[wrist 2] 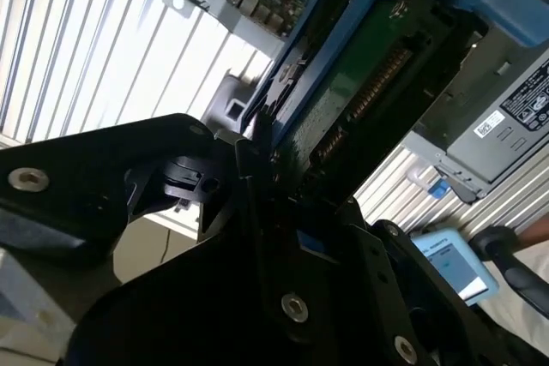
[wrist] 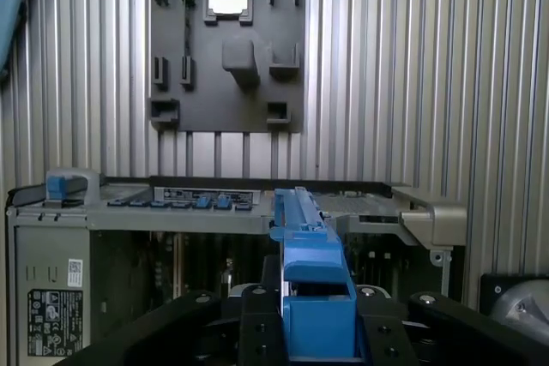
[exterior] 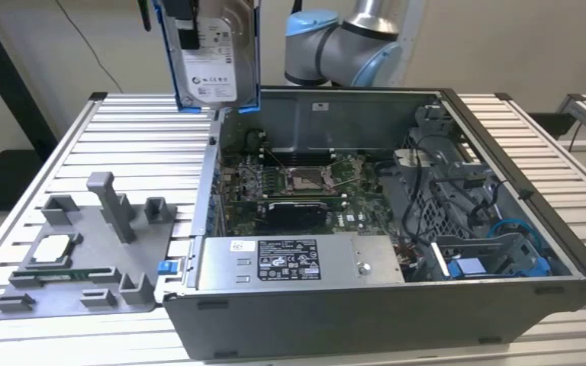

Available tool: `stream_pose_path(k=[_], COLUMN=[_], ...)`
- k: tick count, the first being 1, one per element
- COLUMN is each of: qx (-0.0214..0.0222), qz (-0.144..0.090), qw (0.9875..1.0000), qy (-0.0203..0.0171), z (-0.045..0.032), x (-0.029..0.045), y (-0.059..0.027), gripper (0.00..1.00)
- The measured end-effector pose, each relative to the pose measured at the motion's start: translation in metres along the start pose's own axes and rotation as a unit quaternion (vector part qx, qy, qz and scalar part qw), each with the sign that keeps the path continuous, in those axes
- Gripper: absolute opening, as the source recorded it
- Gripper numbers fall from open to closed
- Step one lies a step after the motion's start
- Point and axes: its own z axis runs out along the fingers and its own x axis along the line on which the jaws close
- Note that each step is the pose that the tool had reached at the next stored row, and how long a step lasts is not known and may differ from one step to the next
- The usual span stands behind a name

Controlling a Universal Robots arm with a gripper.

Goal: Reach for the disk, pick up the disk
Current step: 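Pick up the disk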

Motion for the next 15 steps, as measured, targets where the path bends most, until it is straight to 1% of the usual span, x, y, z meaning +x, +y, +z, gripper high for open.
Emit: stream_pose_path(k=[12, 14, 15], qx=[0.0001, 0.0, 0.0], qz=[0.0, 0.0, 0.0], qw=[1.0, 1.0, 1.0], qy=[0.0, 0.0, 0.0], z=[-0.0004, -0.0006, -0.0006], x=[-0.0002, -0.0002, -0.0003], y=[-0.0338, -0.0483, -0.054], gripper=[0.0, 0.0, 0.0])
